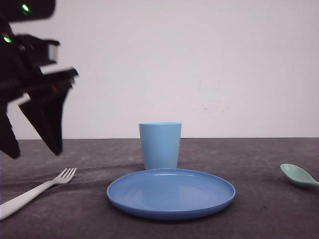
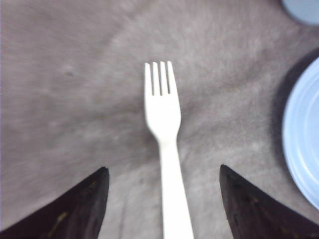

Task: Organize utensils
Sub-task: 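Lower the left gripper onto the white fork and grasp its handle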

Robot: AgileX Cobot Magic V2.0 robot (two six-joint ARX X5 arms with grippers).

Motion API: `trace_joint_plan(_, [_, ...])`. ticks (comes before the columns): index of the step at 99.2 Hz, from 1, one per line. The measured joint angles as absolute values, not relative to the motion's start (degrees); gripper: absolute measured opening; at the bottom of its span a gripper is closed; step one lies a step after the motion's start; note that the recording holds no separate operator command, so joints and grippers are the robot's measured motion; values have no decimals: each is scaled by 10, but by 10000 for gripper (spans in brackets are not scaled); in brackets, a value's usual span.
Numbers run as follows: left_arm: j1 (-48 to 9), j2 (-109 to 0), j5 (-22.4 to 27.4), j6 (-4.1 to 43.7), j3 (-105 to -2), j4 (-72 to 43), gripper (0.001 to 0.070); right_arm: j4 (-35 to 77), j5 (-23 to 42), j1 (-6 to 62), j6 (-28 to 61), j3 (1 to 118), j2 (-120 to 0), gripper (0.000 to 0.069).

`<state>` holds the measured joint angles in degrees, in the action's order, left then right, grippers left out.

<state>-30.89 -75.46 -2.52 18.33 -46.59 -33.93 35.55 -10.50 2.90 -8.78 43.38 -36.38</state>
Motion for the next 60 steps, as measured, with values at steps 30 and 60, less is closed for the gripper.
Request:
trace_joint_plan(30, [-330,-819,-37,203,-466,-302,371,356,-105,29,-88,434,-364,520])
trace_joint_plan(60, [-330,-850,-44,215,-466,-302,349,356,-105,29,-88,434,-364,520])
